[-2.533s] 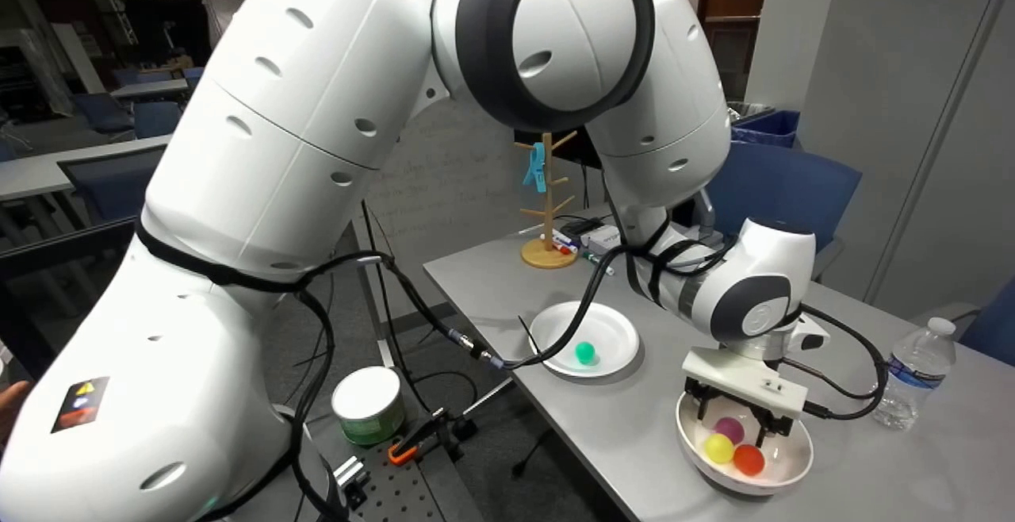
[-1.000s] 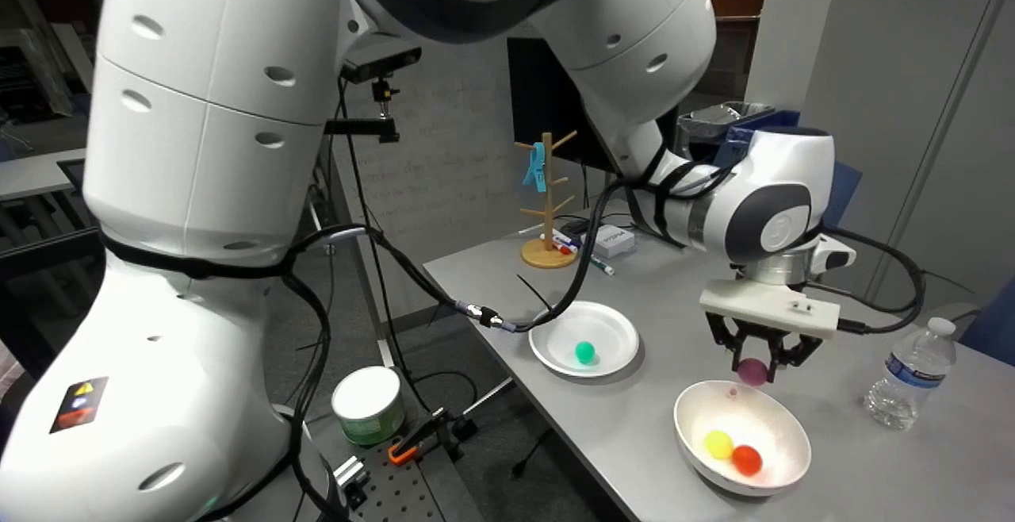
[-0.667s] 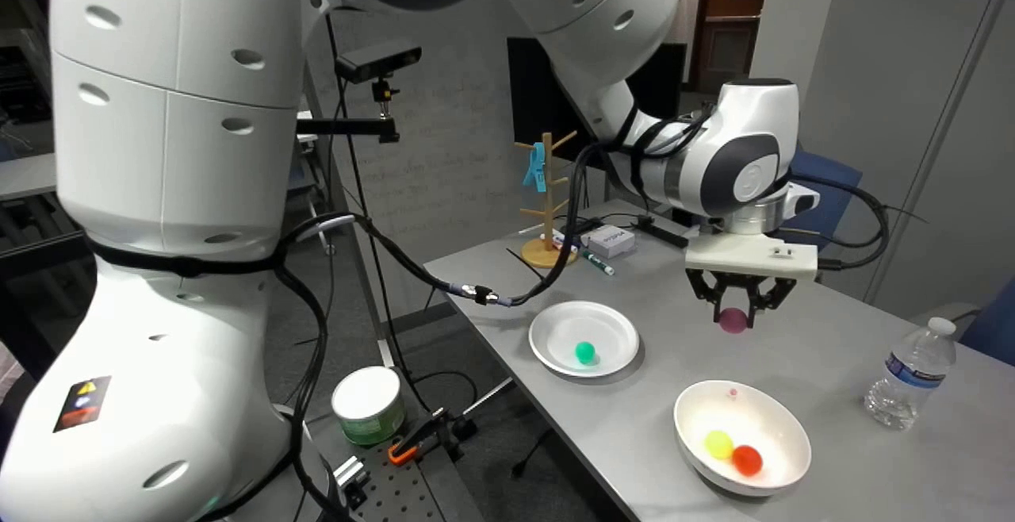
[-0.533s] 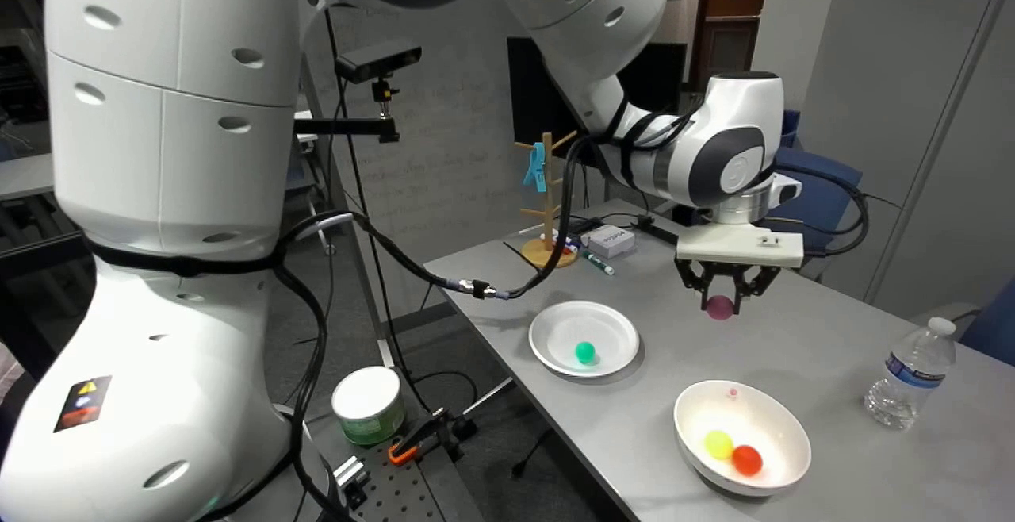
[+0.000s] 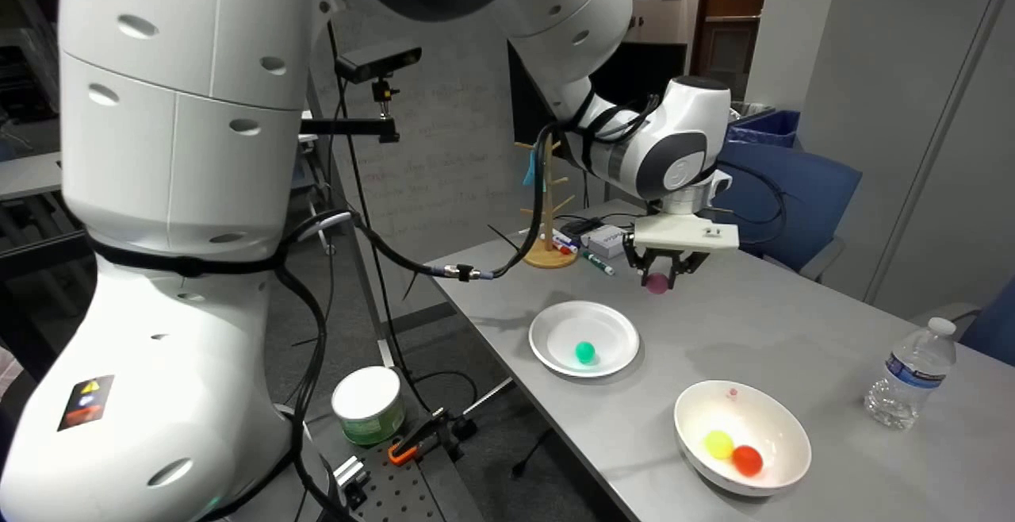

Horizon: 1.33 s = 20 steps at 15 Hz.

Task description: Put the purple ball in the bowl on the plate

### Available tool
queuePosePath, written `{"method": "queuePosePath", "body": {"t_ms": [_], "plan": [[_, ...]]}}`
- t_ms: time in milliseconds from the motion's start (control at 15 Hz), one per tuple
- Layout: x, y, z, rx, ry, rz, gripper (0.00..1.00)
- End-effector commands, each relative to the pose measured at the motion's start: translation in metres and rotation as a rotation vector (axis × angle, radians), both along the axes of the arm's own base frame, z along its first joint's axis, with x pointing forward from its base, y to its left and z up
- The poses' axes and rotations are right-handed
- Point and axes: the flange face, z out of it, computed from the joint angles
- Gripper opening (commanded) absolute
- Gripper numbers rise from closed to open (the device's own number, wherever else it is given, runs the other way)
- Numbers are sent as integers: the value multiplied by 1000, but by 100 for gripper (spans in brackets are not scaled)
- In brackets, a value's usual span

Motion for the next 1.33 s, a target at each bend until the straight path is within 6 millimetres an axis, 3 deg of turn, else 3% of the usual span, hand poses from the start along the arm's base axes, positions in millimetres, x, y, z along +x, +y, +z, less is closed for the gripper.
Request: {"method": "queuePosePath", "body": {"t_ms": [0, 267, 467, 867, 1267], "plan": [[-5, 28, -18, 73, 40, 83, 18], [-14, 53, -45, 138, 100, 149, 18], [-19, 59, -71, 136, 139, 183, 18], [-11, 44, -115, 105, 194, 159, 18], [2, 39, -143, 58, 209, 156, 18]]}}
